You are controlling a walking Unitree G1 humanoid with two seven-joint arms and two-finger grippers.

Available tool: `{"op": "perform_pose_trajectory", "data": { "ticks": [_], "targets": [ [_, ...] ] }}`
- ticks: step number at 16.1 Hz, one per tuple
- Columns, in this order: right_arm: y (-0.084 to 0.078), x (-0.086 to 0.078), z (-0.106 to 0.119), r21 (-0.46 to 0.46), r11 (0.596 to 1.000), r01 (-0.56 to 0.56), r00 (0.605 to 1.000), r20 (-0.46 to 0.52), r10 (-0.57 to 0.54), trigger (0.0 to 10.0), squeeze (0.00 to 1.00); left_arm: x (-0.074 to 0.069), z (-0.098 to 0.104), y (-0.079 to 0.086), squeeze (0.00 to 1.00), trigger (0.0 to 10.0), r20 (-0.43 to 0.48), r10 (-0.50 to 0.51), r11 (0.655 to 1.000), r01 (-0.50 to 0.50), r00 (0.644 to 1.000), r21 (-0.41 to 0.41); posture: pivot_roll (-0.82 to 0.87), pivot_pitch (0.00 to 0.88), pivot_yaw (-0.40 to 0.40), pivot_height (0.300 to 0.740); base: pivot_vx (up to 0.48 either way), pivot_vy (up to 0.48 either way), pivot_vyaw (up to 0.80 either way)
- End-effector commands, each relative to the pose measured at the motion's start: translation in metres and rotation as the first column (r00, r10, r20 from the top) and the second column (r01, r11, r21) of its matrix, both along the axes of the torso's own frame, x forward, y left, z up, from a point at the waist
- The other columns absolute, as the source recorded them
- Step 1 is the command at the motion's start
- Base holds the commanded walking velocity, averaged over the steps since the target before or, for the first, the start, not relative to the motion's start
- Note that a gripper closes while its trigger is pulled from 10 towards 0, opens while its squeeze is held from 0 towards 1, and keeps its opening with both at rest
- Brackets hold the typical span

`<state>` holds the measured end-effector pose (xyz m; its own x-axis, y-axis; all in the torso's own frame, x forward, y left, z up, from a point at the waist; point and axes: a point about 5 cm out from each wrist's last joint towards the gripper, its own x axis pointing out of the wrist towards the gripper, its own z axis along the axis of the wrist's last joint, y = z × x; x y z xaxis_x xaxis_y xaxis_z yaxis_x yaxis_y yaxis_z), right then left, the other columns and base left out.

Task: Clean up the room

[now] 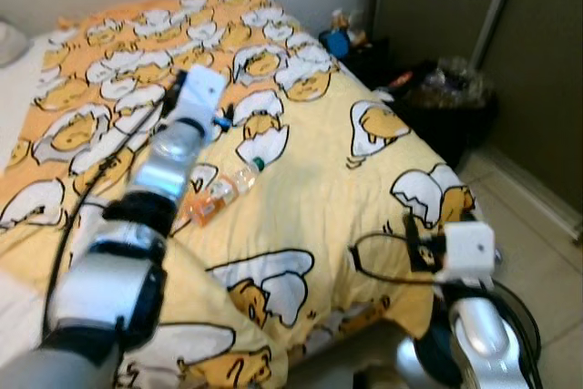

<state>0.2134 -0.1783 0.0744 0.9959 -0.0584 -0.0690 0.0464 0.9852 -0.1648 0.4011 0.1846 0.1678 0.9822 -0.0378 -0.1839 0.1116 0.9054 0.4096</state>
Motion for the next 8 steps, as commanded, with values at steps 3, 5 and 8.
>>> {"op": "perform_pose_trajectory", "data": {
  "ticks": [3, 5, 8],
  "targets": [
    [0.004, -0.014, 0.005, 0.012, 1.000, -0.013, 1.000, -0.007, 0.013, 10.0, 0.00, 0.000, -0.008, 0.009, 0.00, 10.0, -0.100, -0.005, 1.000, 0.002, 0.995, -0.028, -0.35, 0.108, 0.097, 0.697, 0.000, 0.000, 0.00],
    [0.004, -0.029, 0.009, 0.004, 1.000, -0.023, 0.999, -0.029, 0.023, 10.0, 0.00, -0.002, -0.017, 0.005, 0.00, 10.0, -0.142, -0.018, 0.997, 0.007, 0.990, -0.074, -0.37, 0.172, 0.081, 0.697, 0.000, 0.000, 0.00],
    [0.006, -0.055, 0.019, -0.017, 0.998, -0.061, 0.997, -0.054, 0.060, 10.0, 0.00, -0.006, -0.029, 0.005, 0.00, 10.0, -0.178, -0.001, 0.997, -0.012, 0.984, -0.073, -0.40, 0.255, 0.059, 0.697, 0.000, 0.000, 0.00]
  ]
}}
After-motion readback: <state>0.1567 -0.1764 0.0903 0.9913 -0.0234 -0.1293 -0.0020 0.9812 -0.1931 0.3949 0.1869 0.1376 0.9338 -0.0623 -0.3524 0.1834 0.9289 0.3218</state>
